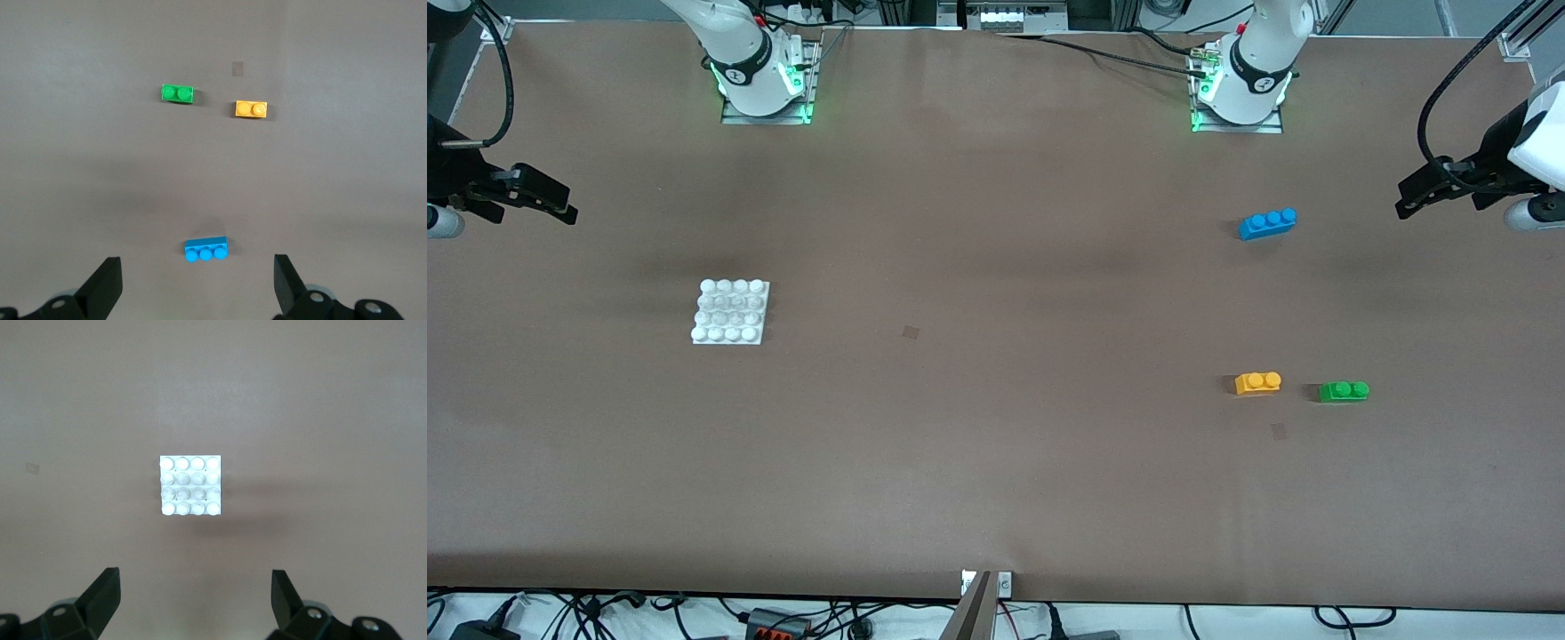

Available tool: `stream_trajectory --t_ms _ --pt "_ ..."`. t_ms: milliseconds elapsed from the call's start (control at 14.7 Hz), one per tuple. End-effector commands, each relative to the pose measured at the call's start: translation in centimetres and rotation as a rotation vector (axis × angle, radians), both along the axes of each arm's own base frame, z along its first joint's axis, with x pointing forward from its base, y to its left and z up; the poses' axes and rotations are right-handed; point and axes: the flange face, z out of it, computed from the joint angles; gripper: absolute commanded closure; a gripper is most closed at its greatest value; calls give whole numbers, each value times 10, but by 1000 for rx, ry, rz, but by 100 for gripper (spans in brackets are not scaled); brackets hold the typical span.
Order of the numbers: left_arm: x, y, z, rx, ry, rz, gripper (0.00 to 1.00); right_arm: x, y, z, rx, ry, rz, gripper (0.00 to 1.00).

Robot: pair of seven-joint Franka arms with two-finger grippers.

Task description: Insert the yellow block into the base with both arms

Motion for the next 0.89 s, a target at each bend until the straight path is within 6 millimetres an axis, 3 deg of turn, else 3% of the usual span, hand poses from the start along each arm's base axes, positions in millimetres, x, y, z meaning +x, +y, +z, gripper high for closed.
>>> stream_trajectory --t_ms 0,546,819 --pt "-2 0 -1 -17 6 -21 0 -1 -1 6 -9 4 10 0" --pt "-2 1 -3 -18 14 -19 0 -5 -3 1 -6 52 8 0" --pt "5 3 1 -21 7 -15 0 -5 -6 -18 27 134 2 0"
